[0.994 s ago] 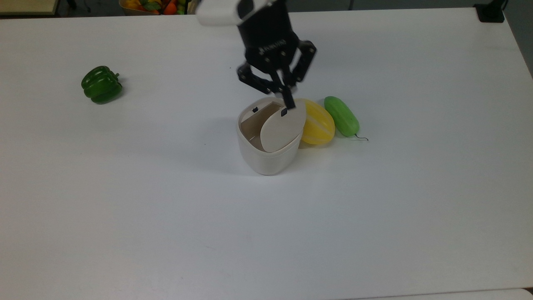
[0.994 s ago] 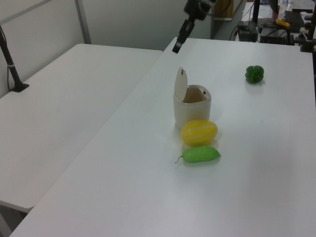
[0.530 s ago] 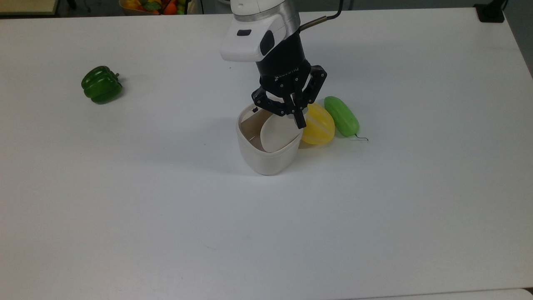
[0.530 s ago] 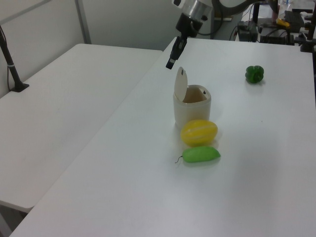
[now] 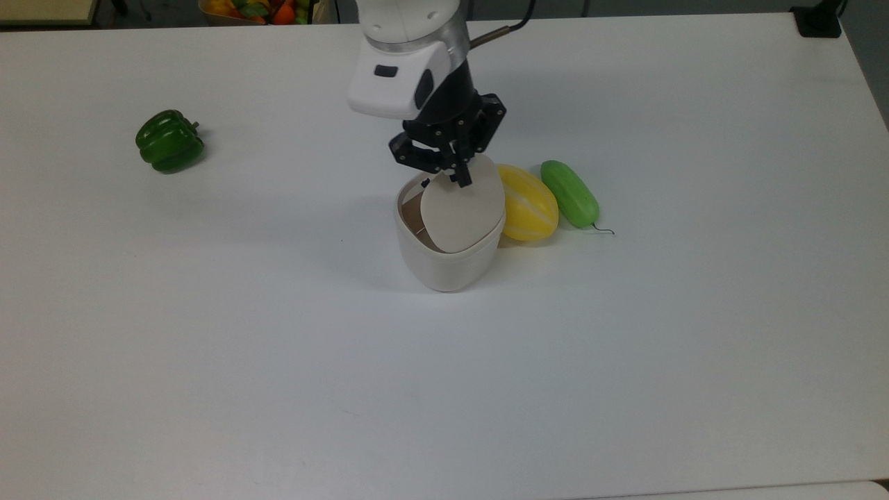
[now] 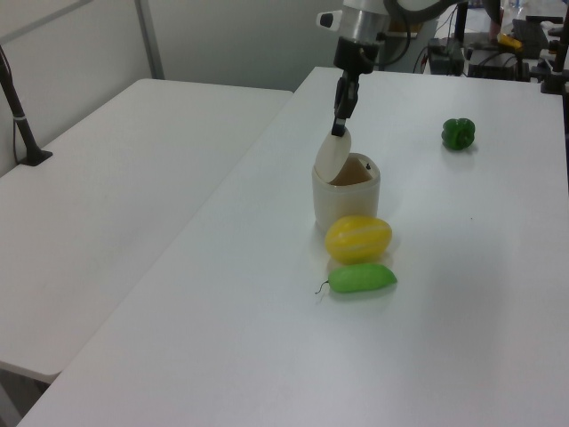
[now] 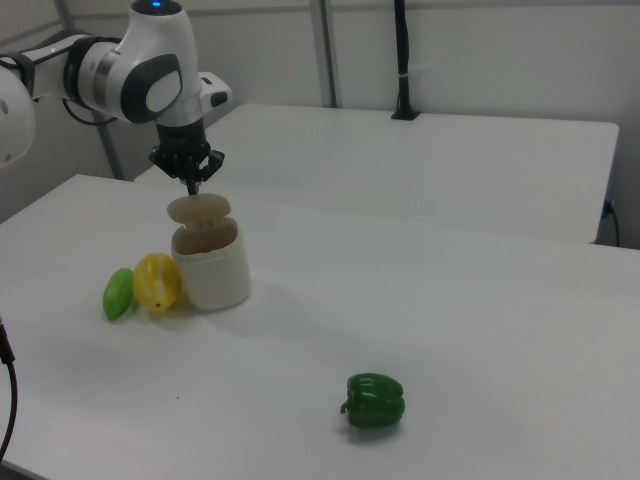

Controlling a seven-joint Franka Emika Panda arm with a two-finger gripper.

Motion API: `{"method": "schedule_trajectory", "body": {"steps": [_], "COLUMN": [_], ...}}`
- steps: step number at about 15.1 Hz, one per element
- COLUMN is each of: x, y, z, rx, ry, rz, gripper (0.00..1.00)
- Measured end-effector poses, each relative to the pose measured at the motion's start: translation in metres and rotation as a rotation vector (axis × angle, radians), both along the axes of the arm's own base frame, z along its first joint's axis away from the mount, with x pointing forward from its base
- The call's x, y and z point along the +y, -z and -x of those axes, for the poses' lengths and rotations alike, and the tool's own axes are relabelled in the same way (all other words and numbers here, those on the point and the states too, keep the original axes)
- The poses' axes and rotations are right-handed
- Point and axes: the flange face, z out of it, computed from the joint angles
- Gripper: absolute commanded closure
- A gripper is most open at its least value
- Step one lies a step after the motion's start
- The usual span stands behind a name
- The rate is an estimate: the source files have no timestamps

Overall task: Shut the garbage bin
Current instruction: 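Push the raised lid down with the gripper until it shuts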

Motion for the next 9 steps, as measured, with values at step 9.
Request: {"method": "schedule_trajectory", "body": {"steps": [9], "x": [-0.017], "y": [0.054], "z": [0.008], "rx": [0.133], "ry": [-0.016], "rz": [0.119], "gripper": [1.0]}}
